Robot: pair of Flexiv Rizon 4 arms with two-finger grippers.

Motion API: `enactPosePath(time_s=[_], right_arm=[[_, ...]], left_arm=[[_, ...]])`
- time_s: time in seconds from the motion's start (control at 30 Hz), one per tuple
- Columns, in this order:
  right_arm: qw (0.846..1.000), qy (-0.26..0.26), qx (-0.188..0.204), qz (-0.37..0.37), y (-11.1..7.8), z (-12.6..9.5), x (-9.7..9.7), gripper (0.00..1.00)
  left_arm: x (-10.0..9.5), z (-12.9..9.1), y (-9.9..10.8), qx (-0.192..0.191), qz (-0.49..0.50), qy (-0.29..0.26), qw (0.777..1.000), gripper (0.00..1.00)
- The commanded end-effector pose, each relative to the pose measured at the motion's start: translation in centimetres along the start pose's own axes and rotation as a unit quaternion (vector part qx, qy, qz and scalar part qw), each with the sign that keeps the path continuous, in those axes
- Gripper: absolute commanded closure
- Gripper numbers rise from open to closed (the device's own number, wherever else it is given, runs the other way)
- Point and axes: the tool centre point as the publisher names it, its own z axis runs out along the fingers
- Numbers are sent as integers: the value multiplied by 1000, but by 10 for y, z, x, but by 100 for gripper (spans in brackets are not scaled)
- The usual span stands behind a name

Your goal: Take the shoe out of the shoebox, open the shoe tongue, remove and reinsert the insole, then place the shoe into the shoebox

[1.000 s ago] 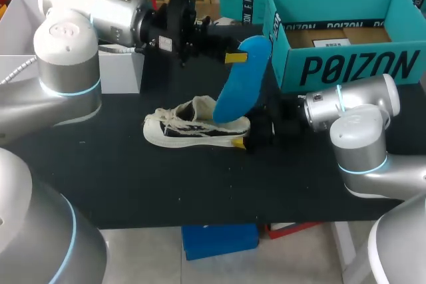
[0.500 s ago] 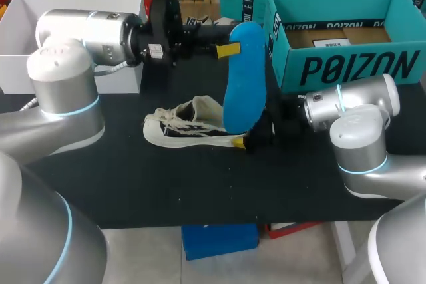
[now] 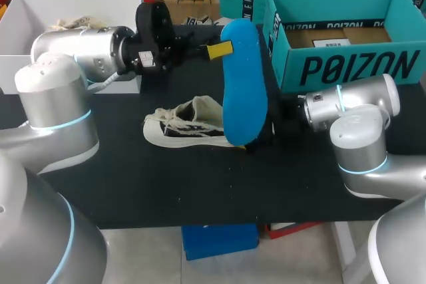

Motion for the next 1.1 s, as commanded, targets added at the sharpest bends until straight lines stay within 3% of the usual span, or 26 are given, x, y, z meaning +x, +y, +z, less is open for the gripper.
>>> enactPosePath(time_s=[0.03,0.53,1.1], right_arm=[[1000,0,1,1,-1,2,0,100],[1000,0,1,1,-1,2,0,100],[1000,0,1,1,-1,2,0,100]], left_arm=[[9,-1,5,2,1,-14,1000,100],[17,-5,5,3,-1,-21,1000,100],[11,-5,8,10,-11,-17,1000,100]])
